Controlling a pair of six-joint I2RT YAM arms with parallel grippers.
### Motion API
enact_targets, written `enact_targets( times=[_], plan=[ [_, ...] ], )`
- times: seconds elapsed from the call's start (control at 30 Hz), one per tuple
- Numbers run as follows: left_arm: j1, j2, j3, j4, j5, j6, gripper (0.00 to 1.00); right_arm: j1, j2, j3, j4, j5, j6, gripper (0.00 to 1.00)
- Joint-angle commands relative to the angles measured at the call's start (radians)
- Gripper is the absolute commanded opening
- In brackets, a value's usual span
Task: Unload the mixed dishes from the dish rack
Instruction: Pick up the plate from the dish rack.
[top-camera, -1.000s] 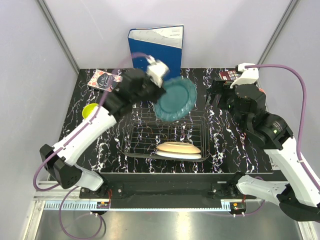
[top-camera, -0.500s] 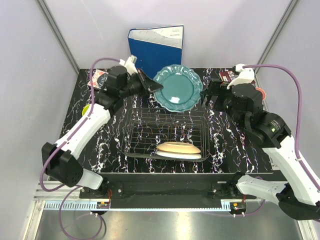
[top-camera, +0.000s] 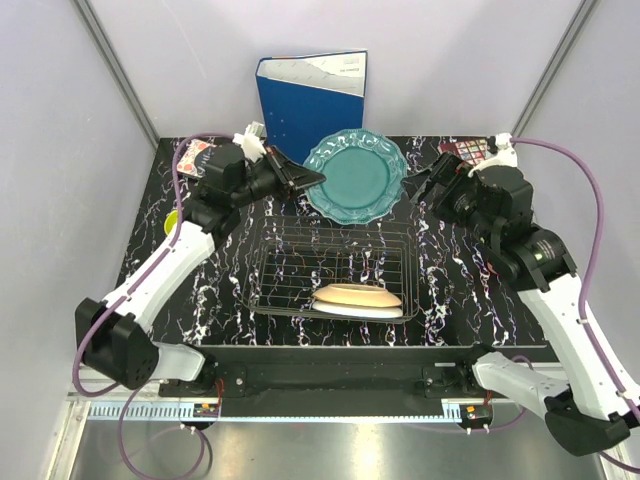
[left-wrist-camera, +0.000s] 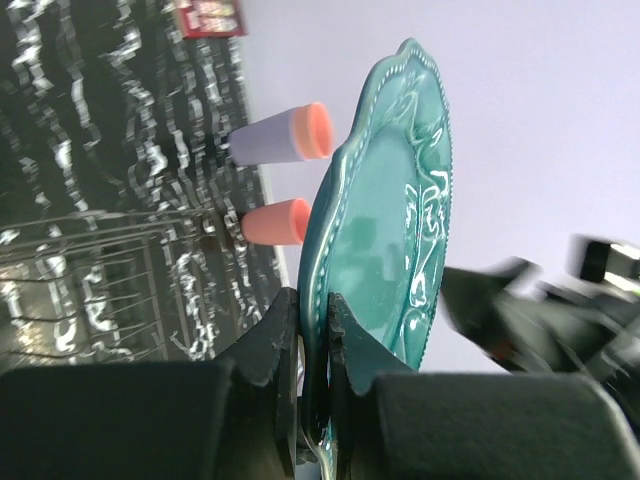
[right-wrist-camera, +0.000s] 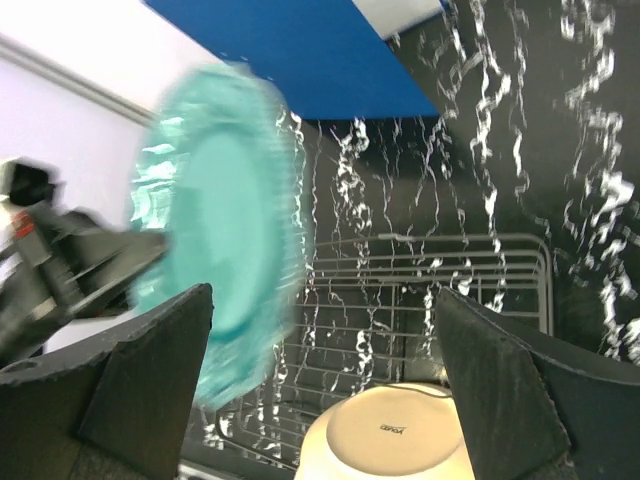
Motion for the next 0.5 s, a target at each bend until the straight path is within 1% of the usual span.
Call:
enact_targets(
  times=[0.0, 0.17, 0.27, 0.3, 0.33, 0.4, 0.43, 0.47],
  plan=[
    [-0.002, -0.1, 0.054, 0.211, 0.07, -0.05, 0.0, -0.033, 0.022, -0.037, 0.113, -0.189, 0.092, 1.0],
    [-0.016, -0.105, 0.04, 0.205, 0.069, -0.036, 0.0, -0.034, 0.071, -0.045, 0.247, -0.298, 0.126, 0.99],
    [-0.021, -0.107, 0.04, 0.196, 0.069, -0.031, 0.0, -0.036, 0.11, -0.041, 0.291, -0.335, 0.135, 0.96],
    [-0.021, -0.108, 0.04, 0.196, 0.07, -0.03, 0.0, -0.034, 0.117, -0.039, 0.297, -0.346, 0.137, 0.89],
    [-0.022, -0.107, 0.04, 0.196, 0.07, -0.028, 0.0, -0.033, 0.123, -0.04, 0.308, -0.358, 0.14, 0.84],
    [-0.022, -0.107, 0.038, 0.196, 0.069, -0.027, 0.0, -0.034, 0.133, -0.054, 0.341, -0.384, 0.155, 0.68],
    [-0.022, -0.105, 0.037, 0.196, 0.069, -0.028, 0.0, -0.034, 0.136, -0.059, 0.351, -0.392, 0.161, 0.47],
    [-0.022, -0.103, 0.035, 0.198, 0.067, -0.027, 0.0, -0.034, 0.14, -0.065, 0.361, -0.405, 0.166, 0.37]
  ],
)
